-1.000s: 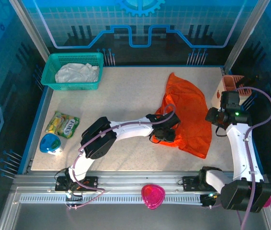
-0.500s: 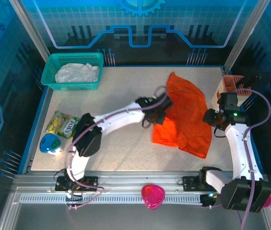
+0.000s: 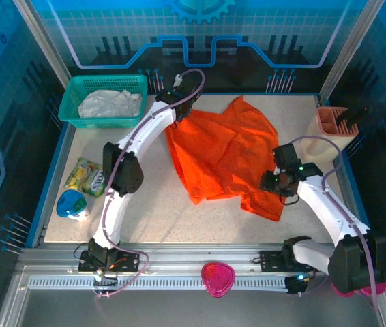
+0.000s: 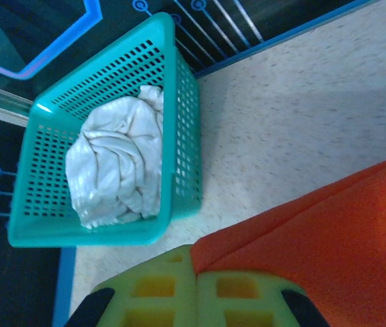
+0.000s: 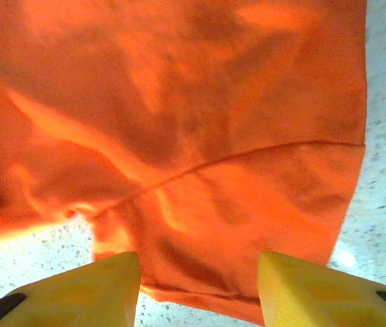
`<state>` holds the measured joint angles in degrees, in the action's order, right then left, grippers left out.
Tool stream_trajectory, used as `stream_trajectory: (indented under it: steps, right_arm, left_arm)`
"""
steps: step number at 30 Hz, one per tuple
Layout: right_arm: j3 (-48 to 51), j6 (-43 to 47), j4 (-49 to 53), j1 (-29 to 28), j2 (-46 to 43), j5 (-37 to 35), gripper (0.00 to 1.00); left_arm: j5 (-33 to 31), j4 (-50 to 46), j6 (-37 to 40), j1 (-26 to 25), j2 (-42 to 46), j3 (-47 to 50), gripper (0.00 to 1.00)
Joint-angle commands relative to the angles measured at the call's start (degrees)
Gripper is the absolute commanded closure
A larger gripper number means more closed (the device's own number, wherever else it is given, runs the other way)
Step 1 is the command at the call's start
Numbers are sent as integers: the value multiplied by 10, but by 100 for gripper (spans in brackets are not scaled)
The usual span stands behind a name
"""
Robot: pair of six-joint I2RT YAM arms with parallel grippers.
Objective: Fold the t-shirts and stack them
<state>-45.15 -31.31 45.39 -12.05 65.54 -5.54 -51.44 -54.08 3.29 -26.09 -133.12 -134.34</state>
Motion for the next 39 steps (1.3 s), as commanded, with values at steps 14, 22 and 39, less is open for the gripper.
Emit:
stream_trajectory:
  steps: [14, 22, 39]
  right_arm:
    - [12, -31, -61, -31, 84, -33, 49]
    - [-49, 31, -86, 62, 162, -33, 49]
    - [-113, 53, -128, 141, 325, -3, 54]
  left_arm:
    - [-73, -98, -33, -42, 47, -13, 1]
    - [65, -139, -225, -182, 255, 360, 17]
    - [266, 178, -289, -278, 288, 663, 19]
